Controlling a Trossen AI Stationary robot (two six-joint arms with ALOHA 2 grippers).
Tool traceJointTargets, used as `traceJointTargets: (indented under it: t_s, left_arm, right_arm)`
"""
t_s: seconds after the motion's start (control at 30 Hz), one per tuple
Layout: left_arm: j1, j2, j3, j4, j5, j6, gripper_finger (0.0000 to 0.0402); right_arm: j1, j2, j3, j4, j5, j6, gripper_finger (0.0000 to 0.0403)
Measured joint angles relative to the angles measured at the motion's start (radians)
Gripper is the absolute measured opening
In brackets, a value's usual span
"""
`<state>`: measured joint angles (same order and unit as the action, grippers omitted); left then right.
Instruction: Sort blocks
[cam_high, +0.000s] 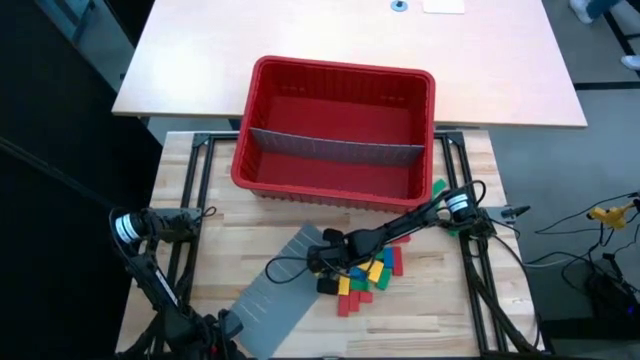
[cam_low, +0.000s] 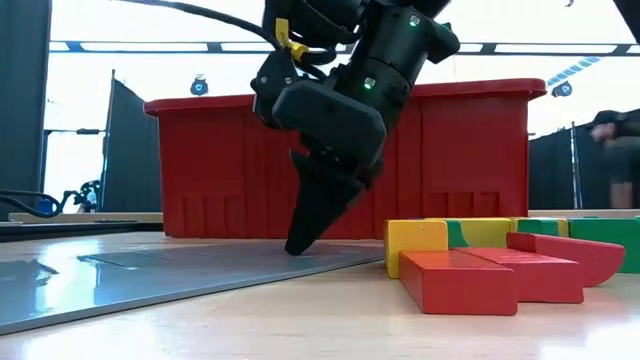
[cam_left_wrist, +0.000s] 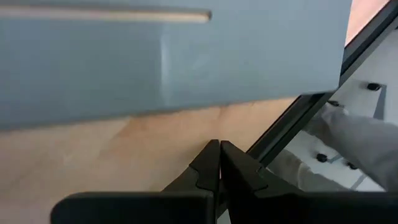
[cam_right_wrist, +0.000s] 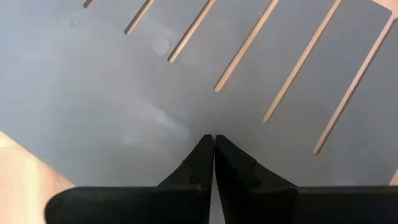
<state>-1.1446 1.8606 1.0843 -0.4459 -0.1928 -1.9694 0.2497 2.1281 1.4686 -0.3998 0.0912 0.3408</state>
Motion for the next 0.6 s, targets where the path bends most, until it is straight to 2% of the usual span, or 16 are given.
traceJointTargets:
  t_s: [0.13,0.3,0.43,0.6]
  left_arm:
    - [0.0,0.0,0.001,-0.022,0.0,0.105,0.0]
    - [0.0,0.0,0.001,-0.007,0.0,0.322,0.0]
    - [0.0,0.001,0.0,0.075,-0.004,0.499,0.0]
    - [0.0,0.001,0.0,0.151,-0.009,0.642,0.0009]
  right_arm:
    - [0.002,0.001,0.0,0.02,-0.002,0.002,0.0]
    - [0.001,0.001,0.0,0.019,-0.001,0.001,0.0]
    - [0.001,0.001,0.0,0.02,-0.001,0.001,0.0]
    - [0.001,0.001,0.0,0.02,0.002,0.002,0.0]
